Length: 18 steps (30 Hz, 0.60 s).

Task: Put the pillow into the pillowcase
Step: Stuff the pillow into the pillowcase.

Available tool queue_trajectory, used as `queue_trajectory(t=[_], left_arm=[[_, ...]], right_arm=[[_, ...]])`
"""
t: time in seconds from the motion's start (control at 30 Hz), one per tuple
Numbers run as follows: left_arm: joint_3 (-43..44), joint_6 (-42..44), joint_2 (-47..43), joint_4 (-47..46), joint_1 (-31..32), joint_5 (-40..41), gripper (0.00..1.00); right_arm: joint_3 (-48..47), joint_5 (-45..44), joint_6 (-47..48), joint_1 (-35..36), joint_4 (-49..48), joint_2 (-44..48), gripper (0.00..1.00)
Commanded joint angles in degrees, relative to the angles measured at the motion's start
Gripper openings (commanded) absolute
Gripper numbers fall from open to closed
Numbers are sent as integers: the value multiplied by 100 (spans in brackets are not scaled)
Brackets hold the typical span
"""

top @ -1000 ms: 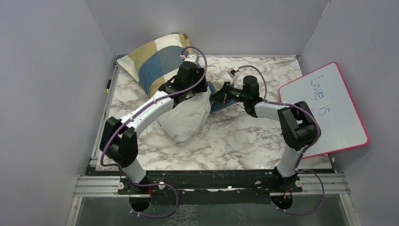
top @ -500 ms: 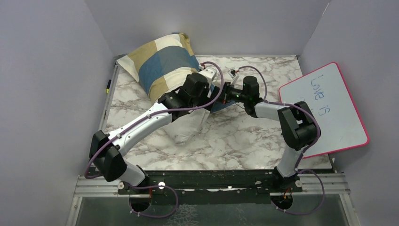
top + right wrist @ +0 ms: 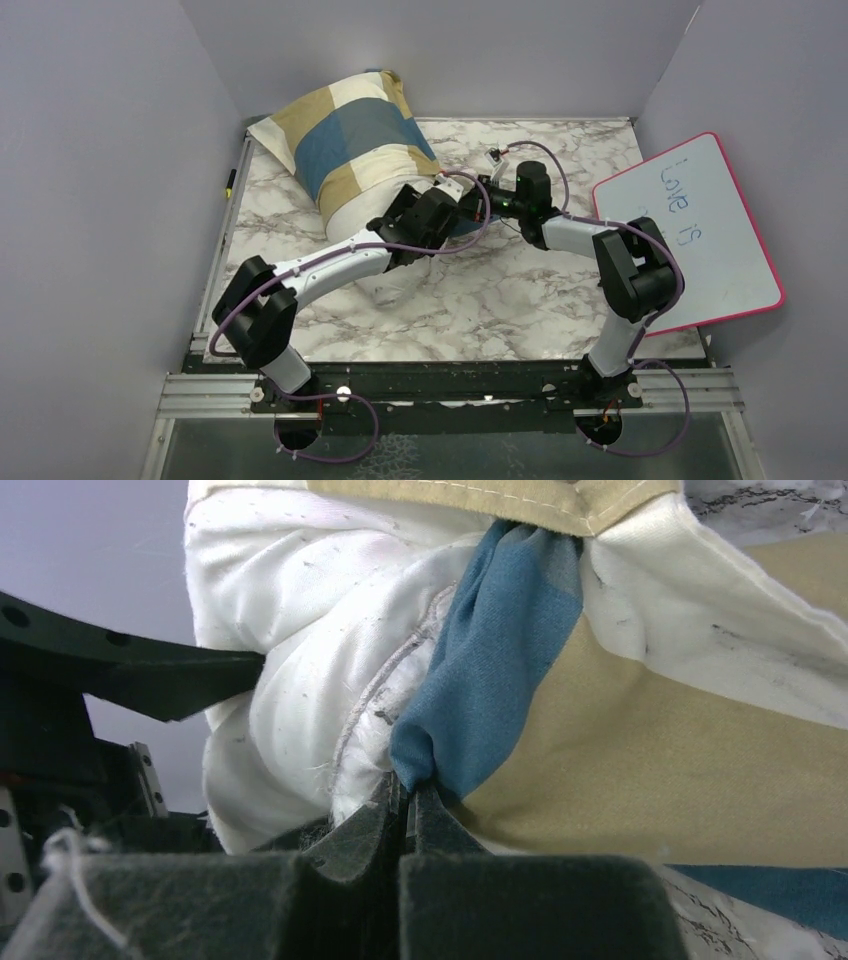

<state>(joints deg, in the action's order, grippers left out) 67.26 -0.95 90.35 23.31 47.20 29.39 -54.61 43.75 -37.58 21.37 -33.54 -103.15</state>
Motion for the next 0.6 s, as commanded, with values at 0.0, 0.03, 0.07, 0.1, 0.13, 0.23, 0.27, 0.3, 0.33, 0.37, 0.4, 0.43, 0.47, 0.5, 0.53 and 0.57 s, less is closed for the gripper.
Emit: queue_trajectory(t=[0.0, 0.03, 0.07, 0.1, 0.13, 0.23, 0.27, 0.3, 0.33, 0.37, 0.4, 0.43, 0.47, 0.5, 0.53, 0.57], left_arm=[[-383, 673, 621, -700, -204, 1180, 52], [-404, 792, 707, -977, -296, 1357, 37], [-440, 992, 759, -1314, -402, 1364, 25], [-445, 1125, 816, -1586, -500, 1383, 11], [-405, 1158, 889, -1758, -608, 1437, 0], [-85, 1013, 1143, -1809, -877, 1297, 0], [13, 983, 1217, -1811, -913, 1167, 0], [84, 991, 1281, -1845, -917, 1048, 0], [157, 998, 1363, -1859, -920, 893, 0], [225, 979, 1451, -1855, -923, 802, 0], [305, 971, 1549, -1816, -931, 697, 0], [395, 952, 1657, -1745, -935, 612, 0], [487, 904, 1762, -1678, -932, 533, 0], [572, 855, 1864, -1633, -932, 467, 0], [623, 813, 1943, -1626, -932, 401, 0], [655, 781, 2039, -1654, -939, 360, 0]], right_arm=[[-336, 100, -129, -29, -297, 229, 0], [-358, 242, -94, -32, -264, 183, 0], [-385, 398, -34, -33, -209, 140, 0], [-398, 492, 42, -28, -125, 119, 0], [-400, 555, 131, -27, -46, 113, 0], [-568, 865, 440, -28, 293, 69, 0], [-666, 992, 545, -27, 440, 35, 0], [-748, 1097, 650, -27, 568, 13, 0], [-807, 1170, 728, -28, 663, -1, 0], [-861, 1213, 790, -27, 779, 6, 0], [-899, 1242, 844, -23, 845, 25, 0], [-947, 1272, 879, -15, 905, 54, 0], [-1007, 1306, 912, -11, 974, 68, 0], [-1080, 1323, 926, 2, 1048, 87, 0], [-1150, 1329, 913, 13, 1085, 112, 0], [-1209, 1358, 839, 29, 1081, 129, 0]])
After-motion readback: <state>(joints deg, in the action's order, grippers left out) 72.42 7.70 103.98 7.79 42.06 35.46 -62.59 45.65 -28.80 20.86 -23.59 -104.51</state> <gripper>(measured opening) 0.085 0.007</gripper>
